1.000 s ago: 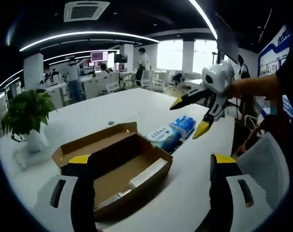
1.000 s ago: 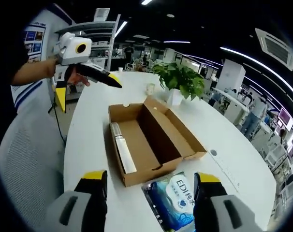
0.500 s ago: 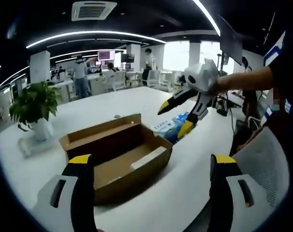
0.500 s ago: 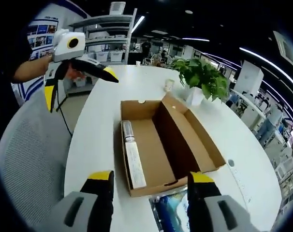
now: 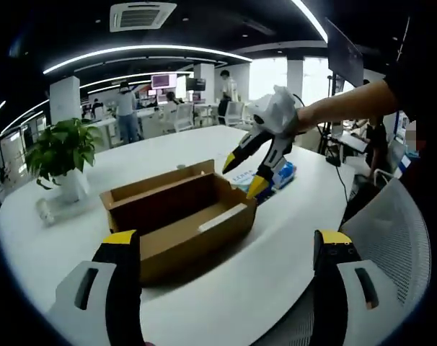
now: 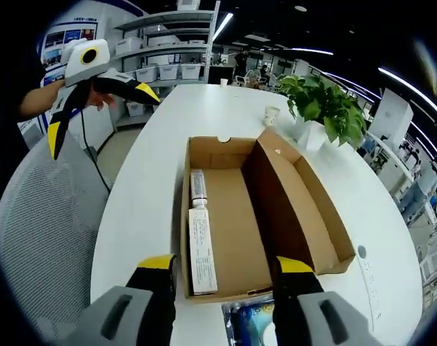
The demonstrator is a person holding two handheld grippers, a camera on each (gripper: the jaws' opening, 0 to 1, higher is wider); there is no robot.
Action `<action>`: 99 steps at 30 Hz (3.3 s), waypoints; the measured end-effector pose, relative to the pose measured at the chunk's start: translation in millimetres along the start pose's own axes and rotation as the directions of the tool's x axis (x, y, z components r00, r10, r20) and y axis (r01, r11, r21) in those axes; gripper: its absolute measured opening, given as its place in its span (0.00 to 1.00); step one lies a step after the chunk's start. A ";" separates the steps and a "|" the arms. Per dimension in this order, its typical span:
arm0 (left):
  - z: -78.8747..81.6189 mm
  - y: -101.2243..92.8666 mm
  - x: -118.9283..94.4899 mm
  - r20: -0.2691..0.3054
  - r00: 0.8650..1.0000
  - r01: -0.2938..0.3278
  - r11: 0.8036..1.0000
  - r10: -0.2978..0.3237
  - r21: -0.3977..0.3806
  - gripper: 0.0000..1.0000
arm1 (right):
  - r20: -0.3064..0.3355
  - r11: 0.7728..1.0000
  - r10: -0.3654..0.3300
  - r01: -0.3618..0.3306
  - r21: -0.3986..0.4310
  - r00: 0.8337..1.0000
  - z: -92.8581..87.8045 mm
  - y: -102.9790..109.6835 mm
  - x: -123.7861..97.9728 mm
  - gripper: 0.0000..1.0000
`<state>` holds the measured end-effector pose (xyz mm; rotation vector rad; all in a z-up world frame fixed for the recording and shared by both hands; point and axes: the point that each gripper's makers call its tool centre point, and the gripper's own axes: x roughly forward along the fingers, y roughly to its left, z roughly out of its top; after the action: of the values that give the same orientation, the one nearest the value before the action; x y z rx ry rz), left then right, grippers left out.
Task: Operate the shoe box by opening the lid, removing the specified soft item, and placing it in the target area until the item is outside and the box remains undamaged.
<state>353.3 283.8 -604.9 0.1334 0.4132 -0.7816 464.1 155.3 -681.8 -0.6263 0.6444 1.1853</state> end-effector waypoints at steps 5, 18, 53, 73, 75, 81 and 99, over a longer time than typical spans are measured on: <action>-6.4 -0.9 -7.5 0.003 1.000 -0.013 1.000 0.013 -0.026 0.99 | -0.031 0.999 0.027 -0.027 -0.018 0.999 -2.9 -0.8 9.9 0.50; -27.8 -0.9 -20.3 -0.026 0.998 -0.066 0.998 0.066 -0.023 0.99 | -0.095 0.990 0.122 -0.128 -0.062 0.988 -1.6 -0.2 32.9 0.50; -53.0 6.8 -34.1 -0.019 0.989 -0.146 0.986 0.145 -0.077 0.97 | -0.214 0.945 0.259 -0.293 -0.146 0.942 -10.0 21.5 73.7 0.15; -48.2 1.9 -46.6 0.000 0.986 -0.168 0.983 0.168 -0.075 0.97 | -0.215 0.937 0.225 -0.272 -0.219 0.950 13.3 16.3 47.8 0.14; -47.9 0.8 -47.1 0.001 0.985 -0.169 0.983 0.170 -0.078 0.97 | -0.212 0.937 0.219 -0.266 -0.225 0.952 17.6 14.8 43.6 0.14; -46.7 -0.9 -48.0 0.005 0.985 -0.174 0.982 0.175 -0.077 0.97 | -0.199 0.930 0.209 -0.257 -0.263 0.957 30.1 11.3 32.6 0.14; -42.6 -7.4 -42.2 0.015 0.986 -0.162 0.984 0.164 -0.067 0.97 | -0.177 0.915 0.162 -0.216 -0.341 0.971 49.3 2.8 -9.7 0.13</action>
<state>308.1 317.6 -626.2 0.0964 0.4025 -0.6072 465.2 186.3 -642.2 -0.9838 0.6259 1.4658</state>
